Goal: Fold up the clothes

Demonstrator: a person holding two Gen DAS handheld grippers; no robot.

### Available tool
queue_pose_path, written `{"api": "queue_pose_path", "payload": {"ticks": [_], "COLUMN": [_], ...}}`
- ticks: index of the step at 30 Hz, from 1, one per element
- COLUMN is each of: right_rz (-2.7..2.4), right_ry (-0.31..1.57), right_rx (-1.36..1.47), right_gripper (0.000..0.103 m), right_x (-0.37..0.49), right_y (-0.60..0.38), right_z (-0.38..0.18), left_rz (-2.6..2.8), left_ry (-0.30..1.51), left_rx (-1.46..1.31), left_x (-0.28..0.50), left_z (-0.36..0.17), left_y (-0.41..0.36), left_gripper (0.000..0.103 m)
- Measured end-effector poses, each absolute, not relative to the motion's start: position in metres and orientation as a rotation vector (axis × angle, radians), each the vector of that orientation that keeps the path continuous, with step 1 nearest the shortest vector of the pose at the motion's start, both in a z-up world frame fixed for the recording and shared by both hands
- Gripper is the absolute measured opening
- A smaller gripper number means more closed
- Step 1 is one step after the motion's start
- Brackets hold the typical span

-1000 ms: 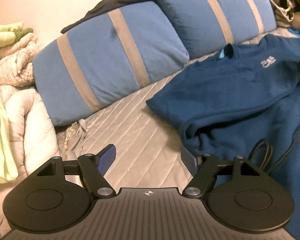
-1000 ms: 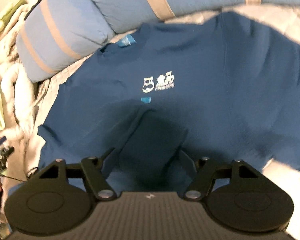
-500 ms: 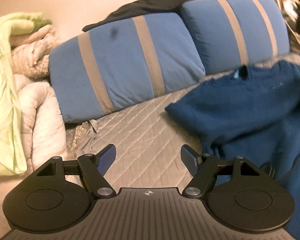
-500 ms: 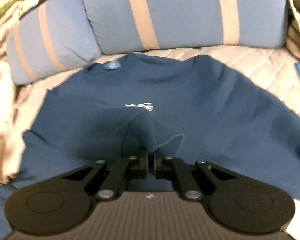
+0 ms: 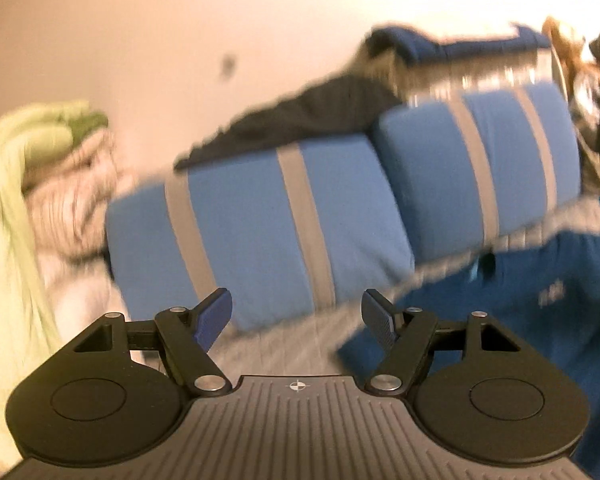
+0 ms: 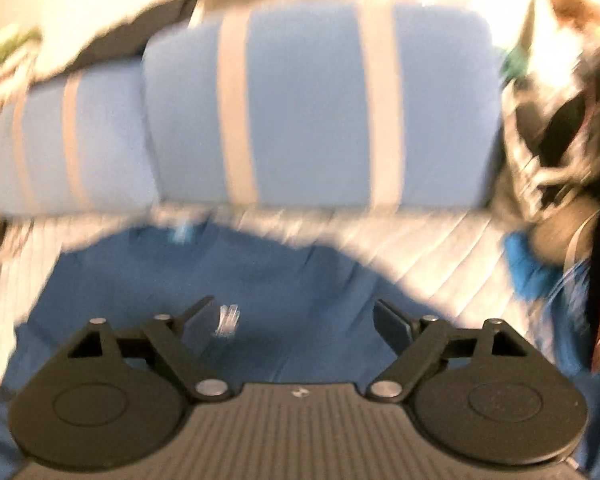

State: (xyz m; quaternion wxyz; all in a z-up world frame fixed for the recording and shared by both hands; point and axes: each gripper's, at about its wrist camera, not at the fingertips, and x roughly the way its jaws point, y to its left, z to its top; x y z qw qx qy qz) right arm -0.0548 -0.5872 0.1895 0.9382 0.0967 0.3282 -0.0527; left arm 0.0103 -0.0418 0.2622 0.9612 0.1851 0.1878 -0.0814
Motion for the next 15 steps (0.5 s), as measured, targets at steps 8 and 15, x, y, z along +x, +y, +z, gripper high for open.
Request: {"api": "queue_pose_path", "payload": {"ticks": [8,15], "right_rz": [-0.31,-0.416], "right_ry": [0.45,0.477], "right_rx": [0.238,0.243], "right_gripper": [0.099,0.103], "right_x": [-0.111,-0.17], "right_y": [-0.676,-0.706], "right_z": [0.27,0.246], "left_rz": [-0.305,-0.459], "left_ry": [0.282,0.36], "left_rx": [0.309,0.274], "left_x": [0.017,0.026], "left_z": [0.29,0.23], "left_y": [-0.103,-0.171], "left_gripper": [0.077,0.077]}}
